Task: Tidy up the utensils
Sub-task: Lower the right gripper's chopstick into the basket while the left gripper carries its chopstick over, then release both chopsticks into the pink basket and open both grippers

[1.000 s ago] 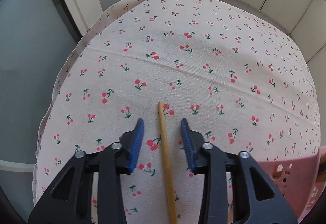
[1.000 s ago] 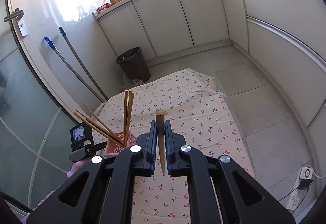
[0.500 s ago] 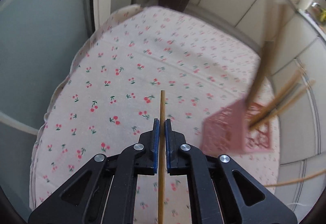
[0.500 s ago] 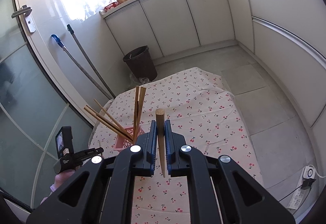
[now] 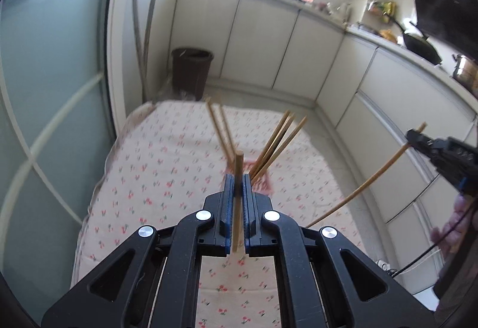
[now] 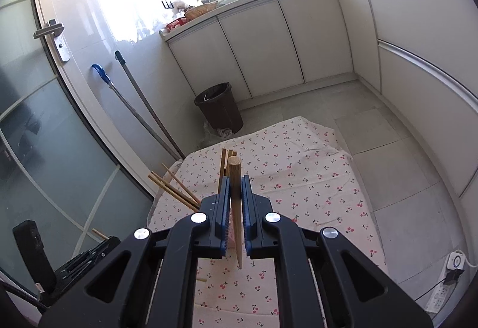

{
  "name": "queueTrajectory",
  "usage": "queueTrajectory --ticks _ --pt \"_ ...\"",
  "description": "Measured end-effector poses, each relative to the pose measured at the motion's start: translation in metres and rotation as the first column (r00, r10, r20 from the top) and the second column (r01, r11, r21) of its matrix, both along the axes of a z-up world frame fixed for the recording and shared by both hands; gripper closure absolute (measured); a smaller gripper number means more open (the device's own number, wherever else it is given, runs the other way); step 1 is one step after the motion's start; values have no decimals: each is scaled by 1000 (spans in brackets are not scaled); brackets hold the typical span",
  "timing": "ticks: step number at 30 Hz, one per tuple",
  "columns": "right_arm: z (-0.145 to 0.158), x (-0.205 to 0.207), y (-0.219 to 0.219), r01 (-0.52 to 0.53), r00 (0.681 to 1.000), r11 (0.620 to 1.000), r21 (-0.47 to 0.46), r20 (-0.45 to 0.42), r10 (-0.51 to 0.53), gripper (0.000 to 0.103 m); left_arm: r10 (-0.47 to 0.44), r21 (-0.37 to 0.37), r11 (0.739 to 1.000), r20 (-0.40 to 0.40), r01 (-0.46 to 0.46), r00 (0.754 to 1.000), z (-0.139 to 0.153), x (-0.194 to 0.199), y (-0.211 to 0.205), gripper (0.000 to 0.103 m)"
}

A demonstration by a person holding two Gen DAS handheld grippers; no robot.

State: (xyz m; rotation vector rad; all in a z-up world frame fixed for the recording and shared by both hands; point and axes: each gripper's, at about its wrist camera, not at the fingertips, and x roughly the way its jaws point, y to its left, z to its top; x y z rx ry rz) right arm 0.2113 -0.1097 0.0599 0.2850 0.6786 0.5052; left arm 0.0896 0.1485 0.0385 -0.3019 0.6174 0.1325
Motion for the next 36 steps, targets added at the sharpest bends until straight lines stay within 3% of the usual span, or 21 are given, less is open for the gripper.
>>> queueTrajectory --ticks 5,10,14,17,19,20,21,27,36 --pt "27 19 2 27 999 999 34 35 -28 95 -6 -2 1000 113 6 994 45 27 7 98" --pt "40 42 6 37 998 996 83 48 -41 95 20 -28 999 145 -16 989 61 64 17 98" --pt "37 57 15 25 999 995 92 41 -29 95 42 -24 999 134 -39 990 54 87 23 98" --pt "29 65 24 13 1000 995 95 26 -16 95 47 29 998 99 -50 994 39 105 22 97" --pt "24 71 32 5 1000 996 88 15 -6 95 43 37 998 81 -46 996 24 112 24 88" --pt "22 73 36 2 1000 996 85 10 -3 95 54 20 998 65 -56 996 18 112 27 73" --pt "19 74 39 -2 1000 997 82 5 2 95 67 -2 998 60 -67 996 14 112 31 66" --pt "14 73 54 -17 1000 998 67 3 17 95 164 -59 986 115 -158 980 27 88 49 61" --pt "2 78 80 -32 999 998 50 -12 33 95 158 -96 984 75 -151 985 25 90 53 58"
